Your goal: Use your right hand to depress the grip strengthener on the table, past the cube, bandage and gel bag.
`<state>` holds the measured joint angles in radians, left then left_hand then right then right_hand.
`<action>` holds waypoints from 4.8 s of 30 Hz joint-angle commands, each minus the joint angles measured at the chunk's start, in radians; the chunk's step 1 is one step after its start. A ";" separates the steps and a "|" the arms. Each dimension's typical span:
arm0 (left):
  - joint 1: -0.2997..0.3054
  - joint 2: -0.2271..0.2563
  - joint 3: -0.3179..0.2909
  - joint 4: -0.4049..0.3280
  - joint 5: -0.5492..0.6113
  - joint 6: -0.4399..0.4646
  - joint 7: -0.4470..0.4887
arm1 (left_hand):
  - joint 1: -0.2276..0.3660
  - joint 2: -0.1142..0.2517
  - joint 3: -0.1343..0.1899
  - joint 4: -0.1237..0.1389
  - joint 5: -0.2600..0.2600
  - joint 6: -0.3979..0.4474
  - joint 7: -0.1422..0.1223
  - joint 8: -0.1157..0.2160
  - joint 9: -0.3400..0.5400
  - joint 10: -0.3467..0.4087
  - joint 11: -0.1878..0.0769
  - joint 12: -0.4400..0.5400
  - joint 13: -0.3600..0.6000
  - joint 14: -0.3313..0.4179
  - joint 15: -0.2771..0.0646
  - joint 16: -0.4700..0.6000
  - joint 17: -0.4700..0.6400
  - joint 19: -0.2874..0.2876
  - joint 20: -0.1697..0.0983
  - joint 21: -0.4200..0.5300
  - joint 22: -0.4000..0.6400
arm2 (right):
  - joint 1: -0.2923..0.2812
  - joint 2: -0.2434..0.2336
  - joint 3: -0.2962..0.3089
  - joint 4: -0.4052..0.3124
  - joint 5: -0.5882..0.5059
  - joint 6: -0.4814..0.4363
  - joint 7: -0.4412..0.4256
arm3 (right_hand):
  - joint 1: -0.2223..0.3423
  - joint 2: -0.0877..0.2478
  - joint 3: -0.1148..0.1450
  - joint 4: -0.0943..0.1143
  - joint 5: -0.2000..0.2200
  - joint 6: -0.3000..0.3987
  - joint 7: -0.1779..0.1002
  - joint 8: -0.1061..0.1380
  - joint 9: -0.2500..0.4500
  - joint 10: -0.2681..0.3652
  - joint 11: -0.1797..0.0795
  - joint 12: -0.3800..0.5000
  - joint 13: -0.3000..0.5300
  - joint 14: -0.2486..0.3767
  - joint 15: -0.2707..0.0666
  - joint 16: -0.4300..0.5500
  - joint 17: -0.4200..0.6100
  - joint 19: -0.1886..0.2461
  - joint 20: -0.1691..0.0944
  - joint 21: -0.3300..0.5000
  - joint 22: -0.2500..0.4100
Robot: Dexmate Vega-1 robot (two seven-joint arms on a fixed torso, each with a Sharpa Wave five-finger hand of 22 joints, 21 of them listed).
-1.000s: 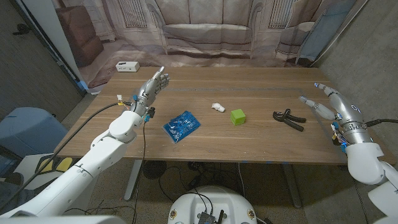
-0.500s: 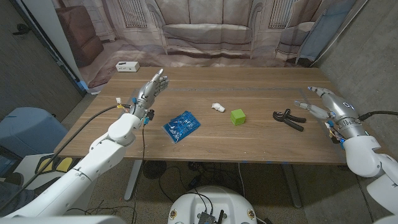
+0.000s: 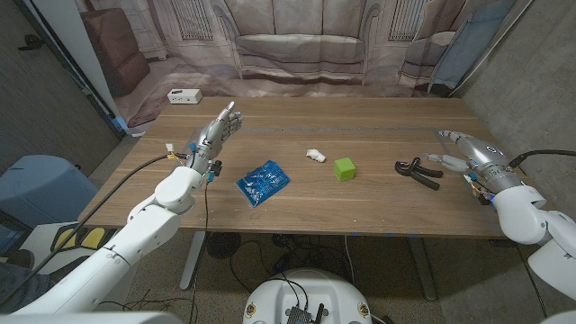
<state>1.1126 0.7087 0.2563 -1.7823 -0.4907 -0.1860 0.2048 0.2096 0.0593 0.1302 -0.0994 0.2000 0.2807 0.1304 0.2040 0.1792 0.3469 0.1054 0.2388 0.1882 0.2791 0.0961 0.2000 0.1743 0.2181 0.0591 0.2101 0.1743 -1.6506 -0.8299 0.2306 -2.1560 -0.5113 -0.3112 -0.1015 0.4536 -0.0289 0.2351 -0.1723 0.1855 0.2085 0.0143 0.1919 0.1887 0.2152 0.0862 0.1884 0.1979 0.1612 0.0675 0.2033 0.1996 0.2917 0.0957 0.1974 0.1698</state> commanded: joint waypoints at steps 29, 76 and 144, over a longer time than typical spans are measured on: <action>0.019 0.007 -0.017 -0.007 -0.008 0.004 0.003 | 0.018 0.008 0.006 -0.008 -0.005 0.013 -0.002 -0.007 0.002 0.010 -0.004 -0.011 0.004 0.011 0.000 -0.006 0.005 0.012 0.005 -0.004 0.005 | 0.113 -0.253 -0.093 0.060 0.256 -0.152 0.221 | 0.044 -0.015 0.014 0.016 -0.002 -0.117 0.059 -0.018 0.004 -0.126 0.023 -0.008 0.005 -0.159 0.023 -0.020 0.005 -0.087 -0.023 -0.016 0.004; 0.010 -0.001 -0.001 -0.007 -0.015 0.024 0.007 | 0.022 0.015 0.010 -0.009 -0.005 0.022 0.000 -0.008 0.002 0.018 -0.003 -0.015 0.005 0.017 0.000 -0.007 0.006 0.015 0.007 -0.006 0.005 | 0.376 -0.573 -0.443 0.131 0.424 -0.213 0.253 | 0.125 -0.043 0.030 0.011 0.012 -0.255 0.097 -0.008 0.005 -0.250 0.013 0.000 -0.002 -0.214 0.009 -0.009 0.002 -0.066 -0.082 0.001 0.002; -0.004 -0.013 0.006 0.015 -0.021 0.016 0.009 | 0.022 0.020 0.010 -0.007 -0.007 0.030 -0.002 -0.011 0.002 0.028 -0.004 -0.020 0.005 0.027 0.000 -0.008 0.006 0.021 0.011 -0.007 0.005 | 0.611 -0.538 -0.724 0.214 0.369 -0.213 0.263 | 0.377 -0.005 0.105 -0.003 0.022 -0.037 0.064 0.038 0.009 -0.023 -0.024 0.069 -0.006 0.048 -0.051 0.044 -0.002 0.206 -0.115 0.034 -0.001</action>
<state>1.1023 0.6947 0.2660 -1.7678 -0.5089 -0.1644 0.2118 0.2267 0.0764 0.1342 -0.1034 0.1962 0.3037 0.1285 0.1963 0.1791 0.3684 0.1019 0.2236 0.1882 0.2950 0.0983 0.1923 0.1743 0.2288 0.0698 0.2014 0.1743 -1.0448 -1.3784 -0.4726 -1.9448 -0.1247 -0.5226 0.1595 0.8061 -0.0371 0.3273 -0.1747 0.2006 0.1531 0.0783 0.2231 0.1930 0.1730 0.0661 0.2509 0.1908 0.1851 0.0212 0.2403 0.1951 0.4660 -0.0141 0.2190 0.1628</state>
